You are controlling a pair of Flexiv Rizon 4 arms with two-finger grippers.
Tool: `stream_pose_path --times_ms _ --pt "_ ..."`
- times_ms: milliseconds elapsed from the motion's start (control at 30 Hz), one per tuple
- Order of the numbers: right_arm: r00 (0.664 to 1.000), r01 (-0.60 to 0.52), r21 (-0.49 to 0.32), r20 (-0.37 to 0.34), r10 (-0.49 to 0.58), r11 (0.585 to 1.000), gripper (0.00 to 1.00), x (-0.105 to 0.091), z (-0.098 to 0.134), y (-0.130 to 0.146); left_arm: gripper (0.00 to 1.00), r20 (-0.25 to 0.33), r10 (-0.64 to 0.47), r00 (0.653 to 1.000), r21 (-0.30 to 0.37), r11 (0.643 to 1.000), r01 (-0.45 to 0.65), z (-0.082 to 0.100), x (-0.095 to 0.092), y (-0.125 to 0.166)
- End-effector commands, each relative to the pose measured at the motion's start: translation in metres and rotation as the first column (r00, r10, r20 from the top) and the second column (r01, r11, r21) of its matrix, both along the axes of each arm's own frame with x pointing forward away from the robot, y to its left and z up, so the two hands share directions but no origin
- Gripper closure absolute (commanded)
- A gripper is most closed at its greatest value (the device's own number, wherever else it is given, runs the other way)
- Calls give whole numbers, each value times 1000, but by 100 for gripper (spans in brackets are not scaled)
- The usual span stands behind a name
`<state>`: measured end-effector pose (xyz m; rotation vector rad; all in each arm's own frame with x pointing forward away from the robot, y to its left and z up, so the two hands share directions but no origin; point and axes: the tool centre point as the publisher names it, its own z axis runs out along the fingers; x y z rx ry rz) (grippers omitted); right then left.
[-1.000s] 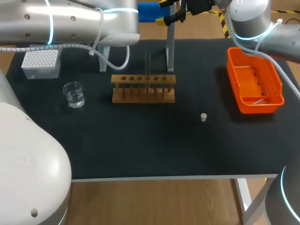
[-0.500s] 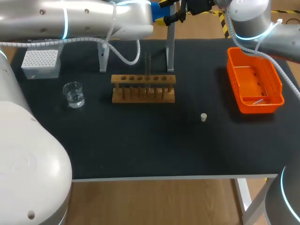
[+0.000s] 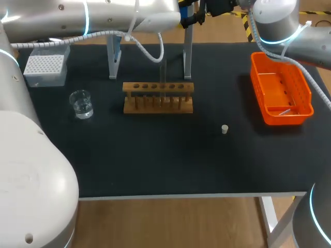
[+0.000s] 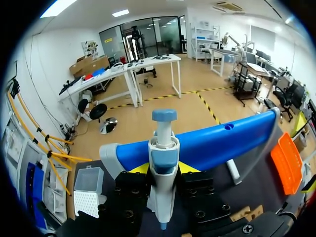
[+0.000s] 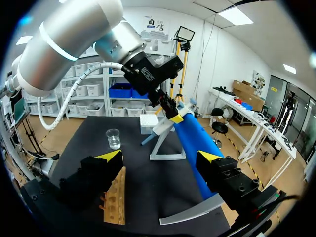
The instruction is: Invert the test tube, pick up the pipette, mount the tip to pipette, aspirate from beaker and dispense into the tube, eject the tip, return the pipette, and cap with the stopper.
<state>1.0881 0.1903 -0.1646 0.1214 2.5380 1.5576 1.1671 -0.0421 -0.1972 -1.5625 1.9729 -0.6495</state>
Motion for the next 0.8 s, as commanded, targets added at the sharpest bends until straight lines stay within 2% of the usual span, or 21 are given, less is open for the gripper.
stream_pose_path --times_ms 33,100,533,800 --pt "1000 -4 -5 -4 4 1000 0 1 1 -1 84 -46 12 999 -1 1000 -12 -1 2 1" --pt "1000 -4 -5 -4 4 1000 0 1 1 -1 0 -48 19 999 -1 1000 -19 -1 1 1" --pt "1000 -4 -5 -4 4 1000 0 1 1 -1 0 -42 36 998 -10 999 -37 9 -17 1" --pt "1000 -4 -5 -4 4 1000 0 1 1 -1 0 -13 10 1000 -42 999 -11 23 -45 -4"
